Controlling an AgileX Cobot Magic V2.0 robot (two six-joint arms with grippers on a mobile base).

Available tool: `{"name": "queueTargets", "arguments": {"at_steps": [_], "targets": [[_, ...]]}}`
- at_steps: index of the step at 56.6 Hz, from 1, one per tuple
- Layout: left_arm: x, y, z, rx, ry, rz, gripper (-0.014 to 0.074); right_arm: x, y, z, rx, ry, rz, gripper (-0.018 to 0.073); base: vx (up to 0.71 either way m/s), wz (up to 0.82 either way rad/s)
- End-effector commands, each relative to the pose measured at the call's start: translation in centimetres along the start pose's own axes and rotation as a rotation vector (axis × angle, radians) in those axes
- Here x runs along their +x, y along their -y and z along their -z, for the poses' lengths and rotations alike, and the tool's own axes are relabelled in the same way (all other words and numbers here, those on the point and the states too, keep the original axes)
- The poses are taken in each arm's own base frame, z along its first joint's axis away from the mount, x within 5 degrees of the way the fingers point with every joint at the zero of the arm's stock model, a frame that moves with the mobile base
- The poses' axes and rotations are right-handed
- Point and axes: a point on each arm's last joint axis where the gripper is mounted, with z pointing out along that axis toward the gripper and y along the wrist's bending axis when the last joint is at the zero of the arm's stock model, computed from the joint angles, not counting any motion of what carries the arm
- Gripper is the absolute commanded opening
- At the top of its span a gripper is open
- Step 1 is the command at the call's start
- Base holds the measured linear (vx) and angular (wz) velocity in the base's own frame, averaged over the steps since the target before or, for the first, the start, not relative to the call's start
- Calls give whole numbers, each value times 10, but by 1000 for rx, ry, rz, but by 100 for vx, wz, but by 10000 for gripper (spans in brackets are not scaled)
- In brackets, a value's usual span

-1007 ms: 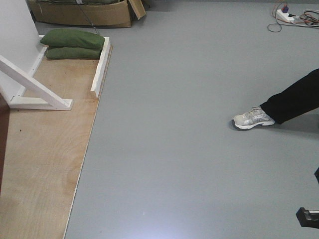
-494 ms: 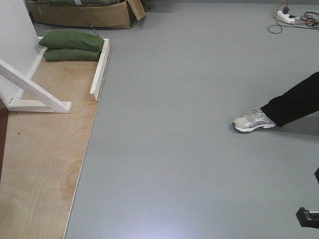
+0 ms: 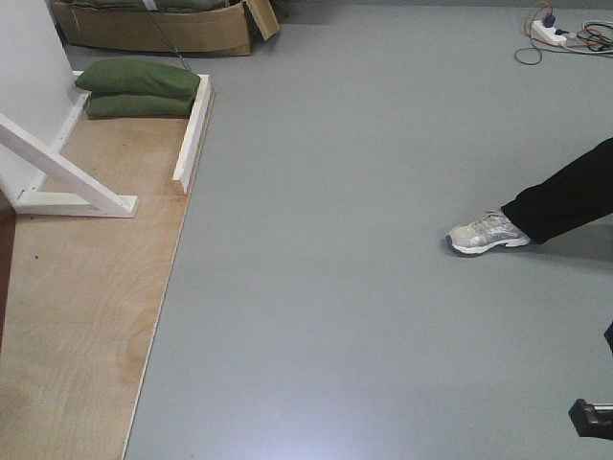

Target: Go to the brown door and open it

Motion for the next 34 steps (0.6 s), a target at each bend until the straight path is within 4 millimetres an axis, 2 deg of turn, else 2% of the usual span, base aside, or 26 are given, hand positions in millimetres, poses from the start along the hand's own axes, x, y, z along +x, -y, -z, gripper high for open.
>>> {"name": "queueTargets", "arguments": {"at_steps": [1,10,21,30,34], "targets": [[-38,-3,-13,-46,105,50,-3,-6,1,1,8,87,5,0,0,0],[-76,-19,-36,-213,198,155,-3,-6,1,1,8,87,5,0,0,0],[-114,-54,-61,-524,359,302,-3,-6,1,1,8,87,5,0,0,0],[-151,-80,-78,-750,485,318,-3,-6,1,1,8,87,5,0,0,0],[-178,-87,-86,-799,561,293,-3,-6,1,1,8,87,5,0,0,0]]}}
